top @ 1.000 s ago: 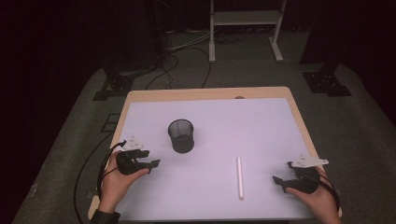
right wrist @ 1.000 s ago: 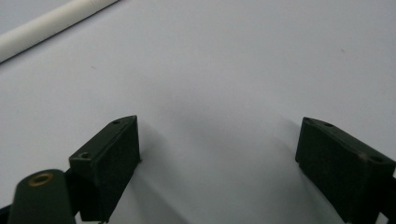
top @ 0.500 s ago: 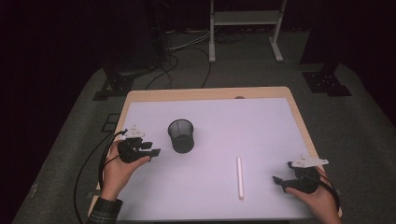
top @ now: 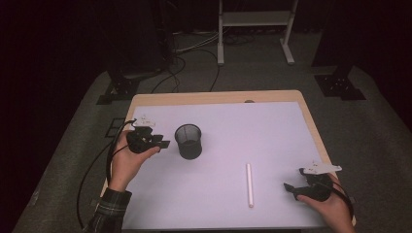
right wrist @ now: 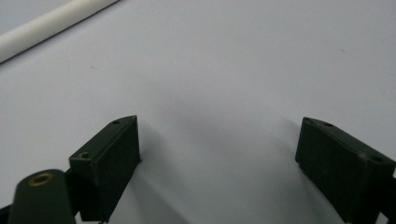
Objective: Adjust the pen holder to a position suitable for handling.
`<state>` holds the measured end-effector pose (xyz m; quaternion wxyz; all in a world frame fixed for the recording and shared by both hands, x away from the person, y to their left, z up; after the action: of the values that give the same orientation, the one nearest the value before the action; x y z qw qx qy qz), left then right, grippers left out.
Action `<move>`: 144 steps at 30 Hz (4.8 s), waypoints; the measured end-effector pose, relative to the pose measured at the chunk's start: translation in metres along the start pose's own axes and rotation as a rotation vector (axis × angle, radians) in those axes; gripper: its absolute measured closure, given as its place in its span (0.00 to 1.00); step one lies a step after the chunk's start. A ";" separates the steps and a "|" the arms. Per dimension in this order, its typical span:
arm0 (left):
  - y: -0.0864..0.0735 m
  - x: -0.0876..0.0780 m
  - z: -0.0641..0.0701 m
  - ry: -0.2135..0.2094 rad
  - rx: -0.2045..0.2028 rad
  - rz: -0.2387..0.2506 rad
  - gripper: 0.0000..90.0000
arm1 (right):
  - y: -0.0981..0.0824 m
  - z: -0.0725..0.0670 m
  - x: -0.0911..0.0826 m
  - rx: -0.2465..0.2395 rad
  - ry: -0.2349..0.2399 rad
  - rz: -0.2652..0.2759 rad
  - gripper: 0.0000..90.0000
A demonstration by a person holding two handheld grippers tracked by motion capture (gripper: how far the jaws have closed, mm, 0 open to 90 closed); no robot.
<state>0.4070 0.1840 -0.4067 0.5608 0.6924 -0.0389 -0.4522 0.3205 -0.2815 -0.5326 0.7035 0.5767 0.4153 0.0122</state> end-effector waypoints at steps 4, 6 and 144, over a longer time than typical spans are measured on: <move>0.006 0.004 -0.002 0.005 0.000 0.001 0.65 | 0.000 0.000 0.000 0.000 0.000 0.000 0.14; 0.010 0.006 -0.004 0.006 0.003 0.001 0.65 | 0.000 0.000 0.000 0.001 0.000 0.000 0.14; 0.035 0.115 0.108 -0.243 0.177 -0.237 0.93 | 0.000 0.000 0.000 0.004 0.001 -0.002 0.14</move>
<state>0.4178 0.0263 -0.4414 0.4318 0.6791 -0.0640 -0.5902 0.3201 -0.2814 -0.5326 0.7020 0.5778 0.4162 0.0110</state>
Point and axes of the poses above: each handheld gripper's, and its own axes: x roughly forward along the jaws, y roughly out of its top, z roughly to its right, the point moved 7 cm from there along x, roughly forward along the jaws, and after that the axes turned 8 degrees about z, right-handed, at the moved point
